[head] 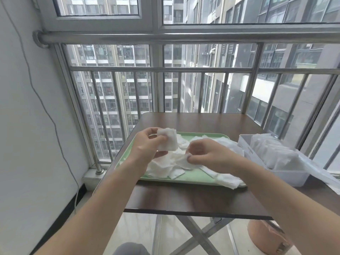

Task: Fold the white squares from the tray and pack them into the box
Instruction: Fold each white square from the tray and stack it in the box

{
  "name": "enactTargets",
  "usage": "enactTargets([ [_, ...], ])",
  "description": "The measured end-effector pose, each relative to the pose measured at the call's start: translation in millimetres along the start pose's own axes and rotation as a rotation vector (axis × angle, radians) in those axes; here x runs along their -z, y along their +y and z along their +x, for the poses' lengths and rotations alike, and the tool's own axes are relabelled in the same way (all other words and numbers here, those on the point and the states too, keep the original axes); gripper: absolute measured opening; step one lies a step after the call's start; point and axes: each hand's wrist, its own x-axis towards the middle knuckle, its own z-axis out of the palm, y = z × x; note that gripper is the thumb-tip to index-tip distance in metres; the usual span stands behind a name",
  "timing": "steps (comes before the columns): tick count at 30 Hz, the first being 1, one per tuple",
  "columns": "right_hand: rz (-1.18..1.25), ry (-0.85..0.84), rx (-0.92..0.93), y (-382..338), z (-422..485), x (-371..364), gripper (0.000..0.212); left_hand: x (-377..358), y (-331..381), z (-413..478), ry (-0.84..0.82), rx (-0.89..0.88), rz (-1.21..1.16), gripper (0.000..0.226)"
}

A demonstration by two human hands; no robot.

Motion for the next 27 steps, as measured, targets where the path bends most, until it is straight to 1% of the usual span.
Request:
enactTargets([
  [2,0.104,0.04,-0.019,3.1,0.6,9.3,0.013,-5.5,-1.7,1.0,0.001,0.006,0.013,0.018],
  [5,0.151,0.104,-0.063,7.9,2.4,18.5,0.004,-13.1,-4.1,2.8,-0.01,-0.001,0.046,0.02],
  [7,0.199,0.107,-0.059,6.7,1.5,23.4,0.006,-17.1,-4.9,1.8,-0.037,-0.012,0.09,0.02],
  [10,0.268,0.069,0.0,1.3,-0.7,32.2,0.007,-23.9,-4.6,0.6,-0.105,-0.037,0.137,0.018],
  [13,0.294,0.072,0.058,-5.3,0.5,38.2,0.017,-30.1,-3.1,-2.5,-0.201,-0.052,0.163,0.017],
  [16,0.256,0.125,0.072,-10.5,5.5,40.7,0.024,-36.3,-0.7,-7.5,-0.264,-0.052,0.175,0.019],
  [21,0.145,0.203,0.044,-12.4,8.9,42.5,0.03,-42.7,7.1,-16.1,-0.35,-0.052,0.146,0.007],
  [25,0.094,0.218,0.033,-11.0,7.7,45.4,0.032,-44.0,12.1,-19.2,-0.372,-0.042,0.15,0.008],
  [27,0.054,0.23,0.023,-10.0,7.4,46.3,0.032,-45.8,14.2,-20.1,-0.368,-0.016,0.144,0.013],
])
